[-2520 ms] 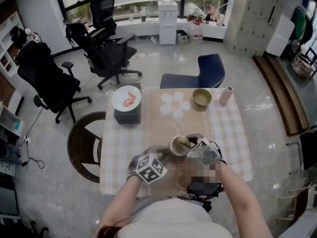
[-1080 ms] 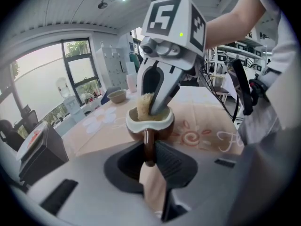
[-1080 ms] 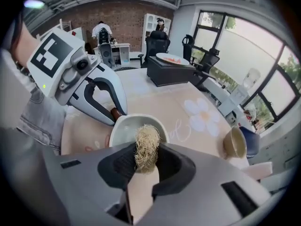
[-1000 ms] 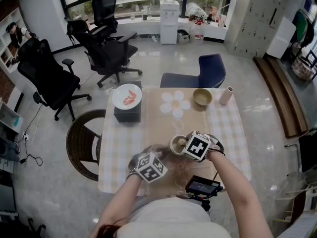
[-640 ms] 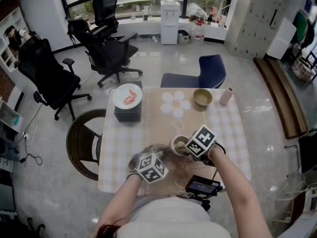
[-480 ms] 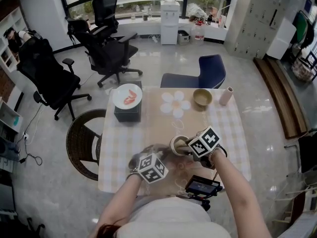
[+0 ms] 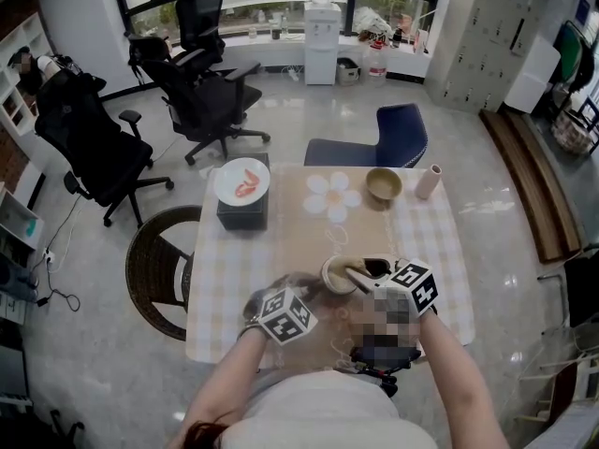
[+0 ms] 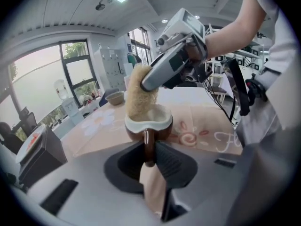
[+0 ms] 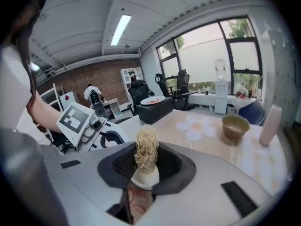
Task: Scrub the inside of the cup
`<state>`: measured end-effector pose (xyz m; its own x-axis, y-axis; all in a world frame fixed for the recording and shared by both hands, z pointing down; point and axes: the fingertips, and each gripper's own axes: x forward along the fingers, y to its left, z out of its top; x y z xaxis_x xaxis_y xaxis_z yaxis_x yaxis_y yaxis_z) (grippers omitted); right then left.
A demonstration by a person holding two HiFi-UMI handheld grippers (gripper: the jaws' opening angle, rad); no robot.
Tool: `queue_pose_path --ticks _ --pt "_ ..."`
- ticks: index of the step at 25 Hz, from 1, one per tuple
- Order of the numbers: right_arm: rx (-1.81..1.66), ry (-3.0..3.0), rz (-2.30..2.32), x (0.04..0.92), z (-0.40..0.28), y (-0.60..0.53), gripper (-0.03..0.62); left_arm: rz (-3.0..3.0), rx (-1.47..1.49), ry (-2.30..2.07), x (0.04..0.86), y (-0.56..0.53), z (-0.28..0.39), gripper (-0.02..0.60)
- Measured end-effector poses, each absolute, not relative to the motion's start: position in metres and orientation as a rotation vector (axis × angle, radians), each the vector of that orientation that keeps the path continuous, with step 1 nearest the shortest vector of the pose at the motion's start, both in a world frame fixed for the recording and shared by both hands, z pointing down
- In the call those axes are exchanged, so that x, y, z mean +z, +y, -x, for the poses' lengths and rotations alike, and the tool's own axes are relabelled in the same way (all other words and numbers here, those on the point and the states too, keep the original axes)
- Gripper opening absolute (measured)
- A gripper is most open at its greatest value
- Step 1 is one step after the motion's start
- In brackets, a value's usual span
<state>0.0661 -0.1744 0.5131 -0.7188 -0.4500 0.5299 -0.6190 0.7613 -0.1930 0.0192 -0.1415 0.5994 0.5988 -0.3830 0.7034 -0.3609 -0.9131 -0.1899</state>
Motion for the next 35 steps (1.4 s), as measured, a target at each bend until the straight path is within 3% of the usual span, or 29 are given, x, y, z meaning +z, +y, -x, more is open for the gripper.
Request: queue_pose_path --ticks 8,21,35 --pt "0.094 -2.501 -0.643 0.487 -0.04 -0.158 0.092 2.851 -1.232 0.616 0.595 -0.134 -0.019 0.058" --pt "-0.051 -2.229 -0.283 0.512 0.013 -0.142 0.092 2.982 -1.27 0.573 0.605 -0.134 0.0 0.06" --pt "-0.037 -2.138 -0.275 0.528 0.02 -0.171 0.091 2.958 -1.304 0.56 0.611 -0.133 0.001 0.058"
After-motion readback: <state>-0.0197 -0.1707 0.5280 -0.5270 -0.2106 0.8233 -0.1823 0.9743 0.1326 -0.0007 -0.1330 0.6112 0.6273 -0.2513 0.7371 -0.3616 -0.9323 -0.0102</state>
